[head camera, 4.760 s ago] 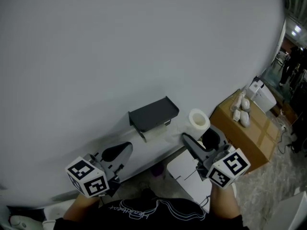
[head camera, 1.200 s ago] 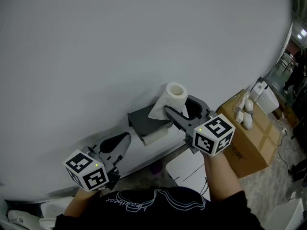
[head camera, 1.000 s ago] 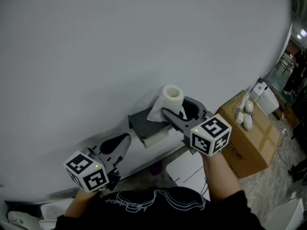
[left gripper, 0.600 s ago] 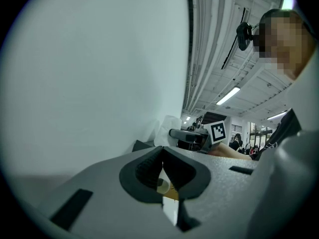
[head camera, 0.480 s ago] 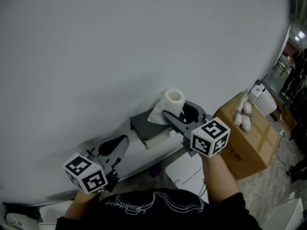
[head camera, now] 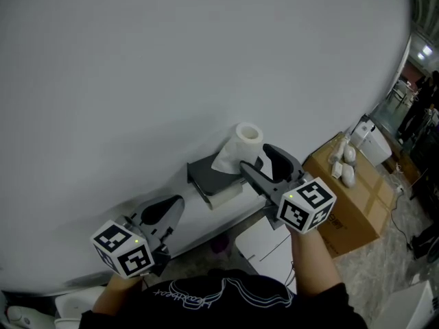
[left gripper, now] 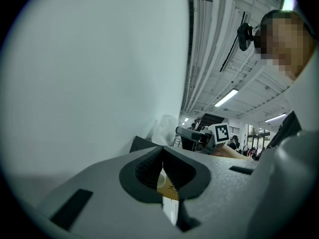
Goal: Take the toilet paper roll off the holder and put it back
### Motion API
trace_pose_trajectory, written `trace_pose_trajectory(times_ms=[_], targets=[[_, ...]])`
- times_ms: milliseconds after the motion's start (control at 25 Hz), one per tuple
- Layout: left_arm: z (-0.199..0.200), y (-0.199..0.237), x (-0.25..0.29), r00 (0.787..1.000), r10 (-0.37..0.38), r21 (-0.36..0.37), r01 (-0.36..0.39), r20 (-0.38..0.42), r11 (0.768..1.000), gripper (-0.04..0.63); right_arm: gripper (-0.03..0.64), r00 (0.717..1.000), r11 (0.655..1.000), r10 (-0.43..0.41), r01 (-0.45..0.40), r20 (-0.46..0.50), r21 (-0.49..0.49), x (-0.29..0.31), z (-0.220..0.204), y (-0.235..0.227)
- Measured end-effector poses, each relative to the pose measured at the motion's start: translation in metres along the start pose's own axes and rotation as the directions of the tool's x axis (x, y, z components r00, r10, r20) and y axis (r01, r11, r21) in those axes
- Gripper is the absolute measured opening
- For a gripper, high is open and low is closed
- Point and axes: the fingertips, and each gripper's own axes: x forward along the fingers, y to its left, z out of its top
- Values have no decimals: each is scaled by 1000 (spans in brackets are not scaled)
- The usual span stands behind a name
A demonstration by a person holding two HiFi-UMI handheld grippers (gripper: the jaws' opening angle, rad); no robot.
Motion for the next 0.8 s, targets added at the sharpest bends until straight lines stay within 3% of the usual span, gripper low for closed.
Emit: trace_pose_trajectory(times_ms=[80,320,520,800], targets=[[1,-6,-1,1000,-9,1,9,-2,1000,5,290,1000,1000,-5,4,28,23,-16,6,8],[4,-24,-1,999,-34,13,35,-12,999,5,95,995,997,-8,1,98,75,-58,12,35],[-1,-36,-2,999,-47,13,48,-20,999,5,11,994,993,-42,31,96,113,-82,-9,43],[-18,-49,-2,996,-80,-25,79,-36,997,5,2,999,987,9,-16,43,159,-102,-42,65]])
